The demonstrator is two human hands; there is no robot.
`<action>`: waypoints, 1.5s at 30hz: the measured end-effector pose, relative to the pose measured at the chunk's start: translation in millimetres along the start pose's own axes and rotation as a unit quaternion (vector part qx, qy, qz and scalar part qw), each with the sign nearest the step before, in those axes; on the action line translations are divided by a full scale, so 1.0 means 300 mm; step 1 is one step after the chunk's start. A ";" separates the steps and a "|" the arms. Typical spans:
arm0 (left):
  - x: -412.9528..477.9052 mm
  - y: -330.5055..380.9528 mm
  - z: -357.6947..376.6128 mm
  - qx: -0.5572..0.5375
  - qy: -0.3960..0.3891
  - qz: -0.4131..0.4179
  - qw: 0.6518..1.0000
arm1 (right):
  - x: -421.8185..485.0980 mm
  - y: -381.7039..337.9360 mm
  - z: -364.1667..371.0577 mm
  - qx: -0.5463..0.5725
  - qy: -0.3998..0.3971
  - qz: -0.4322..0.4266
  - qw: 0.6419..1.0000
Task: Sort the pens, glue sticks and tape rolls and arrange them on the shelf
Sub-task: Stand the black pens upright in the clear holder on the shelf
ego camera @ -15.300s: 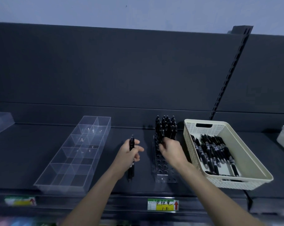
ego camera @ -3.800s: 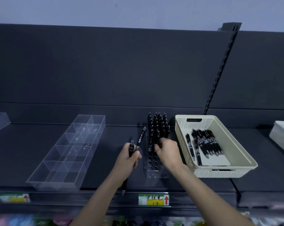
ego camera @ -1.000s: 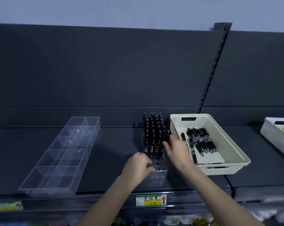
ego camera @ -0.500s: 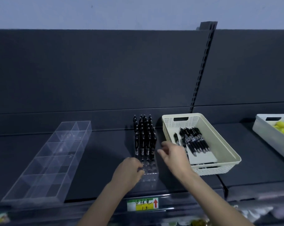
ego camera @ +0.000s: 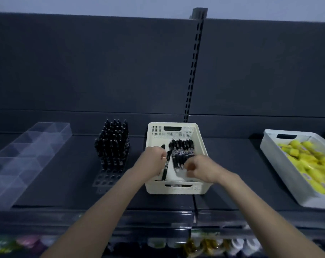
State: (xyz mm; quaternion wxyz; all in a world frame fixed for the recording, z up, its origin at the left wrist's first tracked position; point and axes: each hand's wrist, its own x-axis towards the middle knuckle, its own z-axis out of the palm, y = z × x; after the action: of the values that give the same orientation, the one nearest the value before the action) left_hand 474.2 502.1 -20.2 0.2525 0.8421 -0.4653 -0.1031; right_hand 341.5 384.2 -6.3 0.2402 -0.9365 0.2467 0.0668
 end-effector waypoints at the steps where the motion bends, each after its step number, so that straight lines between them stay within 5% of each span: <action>1: 0.024 0.005 0.016 0.027 -0.027 -0.021 0.999 | 0.019 -0.002 0.010 -0.006 -0.040 -0.004 0.999; 4: 0.061 0.028 0.058 0.150 -0.154 -0.048 0.976 | 0.078 0.000 0.046 -0.045 -0.120 0.002 0.992; 8: 0.086 0.008 0.104 0.173 -0.284 -0.050 0.942 | 0.134 0.009 0.083 -0.129 -0.169 0.006 0.977; 16: 0.187 -0.016 0.051 0.047 -0.144 -0.102 0.983 | 0.163 -0.004 0.082 -0.237 -0.178 -0.040 0.954; 19: 0.233 -0.039 0.001 -0.092 -0.002 -0.128 0.987 | 0.169 0.022 0.011 -0.131 -0.146 -0.039 0.980; 22: 0.275 -0.066 -0.042 -0.233 0.113 -0.177 0.950 | 0.191 0.045 -0.089 -0.010 -0.079 -0.028 0.996; 26: 0.298 -0.040 0.022 -0.028 -0.026 -0.161 0.986 | 0.236 0.046 -0.085 0.071 -0.019 0.027 0.997; 28: 0.287 -0.027 0.100 0.072 -0.116 -0.161 0.977 | 0.246 0.048 -0.067 0.161 -0.005 0.057 0.985; 37: 0.302 0.000 0.155 0.119 -0.173 -0.200 0.957 | 0.182 0.074 -0.078 0.552 -0.012 0.090 0.829; 41: 0.284 0.010 0.091 -0.104 -0.069 -0.246 0.961 | 0.136 0.087 -0.083 0.606 -0.014 0.078 0.791; 45: 0.170 0.074 -0.012 -0.408 0.047 -0.223 0.884 | 0.070 0.063 -0.090 0.627 -0.032 0.045 0.777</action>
State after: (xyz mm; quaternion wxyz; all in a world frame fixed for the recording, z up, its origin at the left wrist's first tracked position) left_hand 487.3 451.1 -2.4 0.5659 0.7500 -0.1692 -0.2977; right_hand 350.5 347.7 4.4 0.7789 -0.5637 0.2677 -0.0622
